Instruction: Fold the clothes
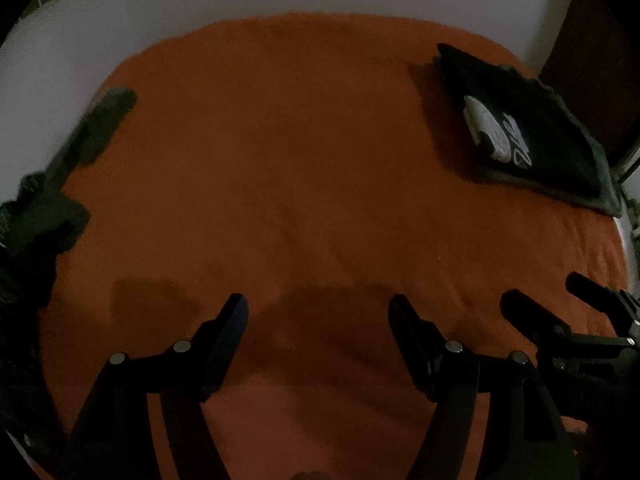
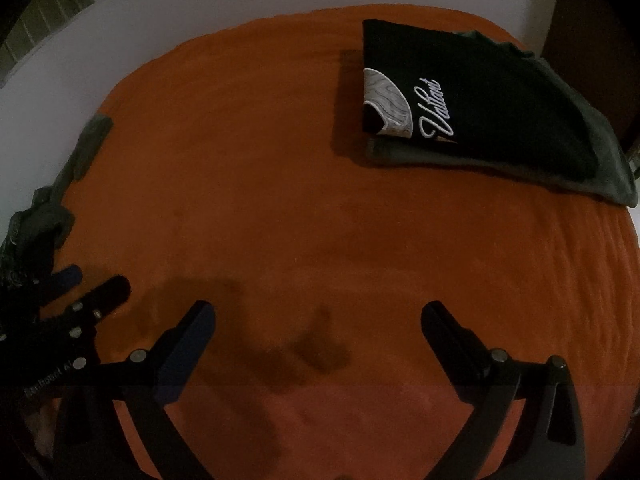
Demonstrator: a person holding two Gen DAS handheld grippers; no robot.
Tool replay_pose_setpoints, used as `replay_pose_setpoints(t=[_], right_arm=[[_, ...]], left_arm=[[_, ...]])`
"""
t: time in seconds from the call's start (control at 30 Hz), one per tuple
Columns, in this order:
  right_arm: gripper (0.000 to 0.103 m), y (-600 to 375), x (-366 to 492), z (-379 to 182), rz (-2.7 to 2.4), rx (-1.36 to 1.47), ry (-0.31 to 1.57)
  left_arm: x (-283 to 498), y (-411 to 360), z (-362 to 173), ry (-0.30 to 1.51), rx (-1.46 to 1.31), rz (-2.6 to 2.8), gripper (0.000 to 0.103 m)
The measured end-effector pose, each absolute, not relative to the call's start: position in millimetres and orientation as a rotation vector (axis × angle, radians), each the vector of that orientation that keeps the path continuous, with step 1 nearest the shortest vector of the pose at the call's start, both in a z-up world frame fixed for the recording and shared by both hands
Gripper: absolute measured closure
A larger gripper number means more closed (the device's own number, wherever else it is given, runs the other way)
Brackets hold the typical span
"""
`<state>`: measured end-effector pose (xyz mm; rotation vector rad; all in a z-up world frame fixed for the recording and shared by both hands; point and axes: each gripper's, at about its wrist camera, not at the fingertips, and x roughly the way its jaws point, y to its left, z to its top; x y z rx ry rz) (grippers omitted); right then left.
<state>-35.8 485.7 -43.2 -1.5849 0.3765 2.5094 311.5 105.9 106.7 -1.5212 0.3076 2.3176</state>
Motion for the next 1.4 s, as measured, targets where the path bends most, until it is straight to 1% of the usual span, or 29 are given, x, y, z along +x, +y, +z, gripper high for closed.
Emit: replay_pose_setpoints(t=[0.13,0.27,0.43,0.8,0.97,1.17,1.4], right_arm=[[0.000,480.2,-42.8,-40.7,2.518,-1.593,0.336],[0.000,482.3,-46.5,-42.8,2.512,-1.604,0.340],[0.000,485.4,-46.7,-38.8,2.496,-1.585,0.321],[0.000,487.8,-51.2,-34.5,2.499,-1.580,0.346],[0.000,488.6,-50.9,-35.6,2.494,-1.599,0.351],[0.000,493.4,-53.0,-37.5,2.475,-1.601,0.357],[0.000,490.9,-51.8,-41.1,2.468,-1.633,0.371]], left_arm=[[316.6,108.3,101.2,0.330,-1.565,2.304,0.030],[315.6,113.5,93.5,0.341,-1.603,2.278,0.030],[318.8,115.6,98.5,0.331,-1.577,2.288,0.030],[317.5,117.7,104.1,0.356,-1.550,2.322,0.030],[316.5,115.5,106.0,0.338,-1.562,2.327,0.030],[315.8,118.9,106.0,0.398,-1.542,2.345,0.030],[312.6,118.7,106.6,0.381,-1.555,2.339,0.030]])
